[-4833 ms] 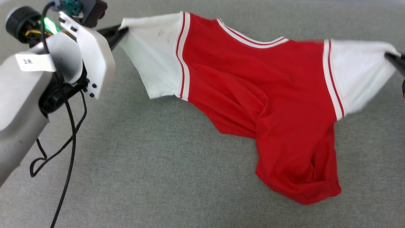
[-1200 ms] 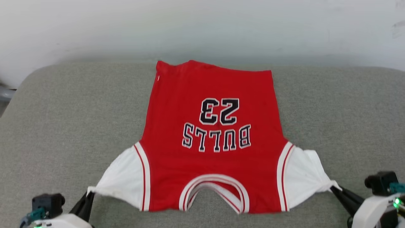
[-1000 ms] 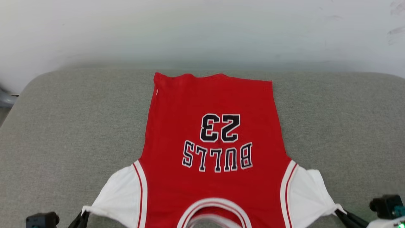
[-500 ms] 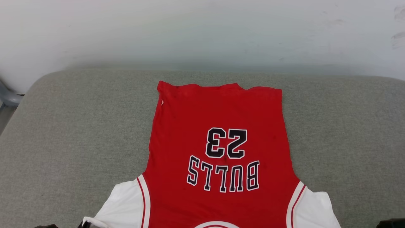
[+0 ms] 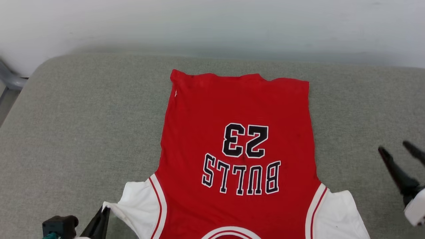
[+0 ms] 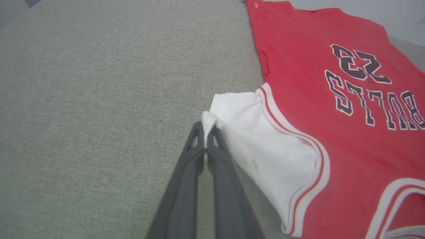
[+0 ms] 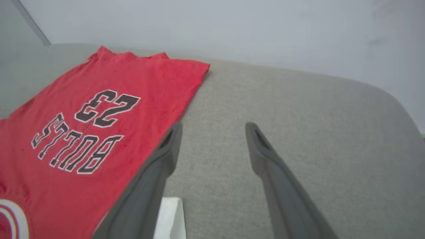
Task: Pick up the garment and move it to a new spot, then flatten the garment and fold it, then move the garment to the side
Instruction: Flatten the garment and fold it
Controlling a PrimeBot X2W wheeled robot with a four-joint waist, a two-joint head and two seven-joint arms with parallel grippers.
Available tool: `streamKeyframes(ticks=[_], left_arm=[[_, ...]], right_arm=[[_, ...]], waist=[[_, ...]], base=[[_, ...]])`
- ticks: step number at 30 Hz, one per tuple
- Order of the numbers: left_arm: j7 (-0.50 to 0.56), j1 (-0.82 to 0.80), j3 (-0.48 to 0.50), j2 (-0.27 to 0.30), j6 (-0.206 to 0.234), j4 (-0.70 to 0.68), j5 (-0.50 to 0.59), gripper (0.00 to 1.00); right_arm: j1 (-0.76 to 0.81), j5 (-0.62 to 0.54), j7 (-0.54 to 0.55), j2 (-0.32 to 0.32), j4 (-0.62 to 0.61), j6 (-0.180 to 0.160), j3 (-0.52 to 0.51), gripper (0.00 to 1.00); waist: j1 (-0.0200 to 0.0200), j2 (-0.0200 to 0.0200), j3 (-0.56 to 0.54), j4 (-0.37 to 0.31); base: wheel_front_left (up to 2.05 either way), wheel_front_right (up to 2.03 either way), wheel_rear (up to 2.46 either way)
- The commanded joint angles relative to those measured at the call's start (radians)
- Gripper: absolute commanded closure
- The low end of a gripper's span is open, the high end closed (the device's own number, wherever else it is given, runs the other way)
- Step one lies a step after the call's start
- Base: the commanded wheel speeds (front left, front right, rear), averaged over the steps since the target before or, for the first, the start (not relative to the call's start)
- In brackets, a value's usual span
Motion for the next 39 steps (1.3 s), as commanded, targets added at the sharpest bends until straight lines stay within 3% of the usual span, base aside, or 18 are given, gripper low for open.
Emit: streamKeyframes(ticks=[1,7,14,22,27,32,39], left_arm=[[-0.007,-0.032,0.004,-0.008,-0.005,-0.012,0.02,1.0],[-0.006,-0.116,-0.002,-0.04,-0.022,-0.037,0.072,1.0],[-0.005,-0.195,-0.001,-0.111,-0.051,-0.036,0.125,1.0],[-0.005,-0.266,0.021,-0.219,-0.105,-0.008,0.191,1.0],[-0.005,-0.299,0.041,-0.28,-0.144,0.01,0.235,1.0],[-0.005,-0.319,0.068,-0.332,-0.179,0.024,0.274,1.0],[-0.004,-0.335,0.103,-0.385,-0.223,0.051,0.317,1.0]], right_arm=[[-0.07,-0.023,0.039,0.004,-0.046,-0.001,-0.035,0.0],[-0.325,-0.026,0.245,-0.012,-0.105,-0.001,-0.074,0.0],[-0.581,-0.007,0.562,-0.061,-0.014,-0.001,-0.047,0.0],[-0.861,0.006,0.959,-0.092,0.111,-0.001,0.069,0.0],[-0.969,-0.03,1.066,-0.101,0.168,-0.001,0.127,0.0],[-1.032,-0.077,1.103,-0.121,0.247,-0.001,0.17,0.0],[-0.94,-0.062,1.158,-0.147,0.32,-0.001,0.26,0.0]], waist=[[0.0,0.0,0.04,0.024],[0.0,0.0,0.147,0.085],[0.0,0.0,0.25,0.162],[0.0,0.0,0.375,0.244],[0.0,0.0,0.437,0.283],[0.0,0.0,0.487,0.311],[0.0,0.0,0.527,0.328]], base=[[0.0,0.0,0.0],[0.0,0.0,0.0],[0.0,0.0,0.0],[0.0,0.0,0.0],[0.0,0.0,0.0],[0.0,0.0,0.0],[0.0,0.0,0.0]])
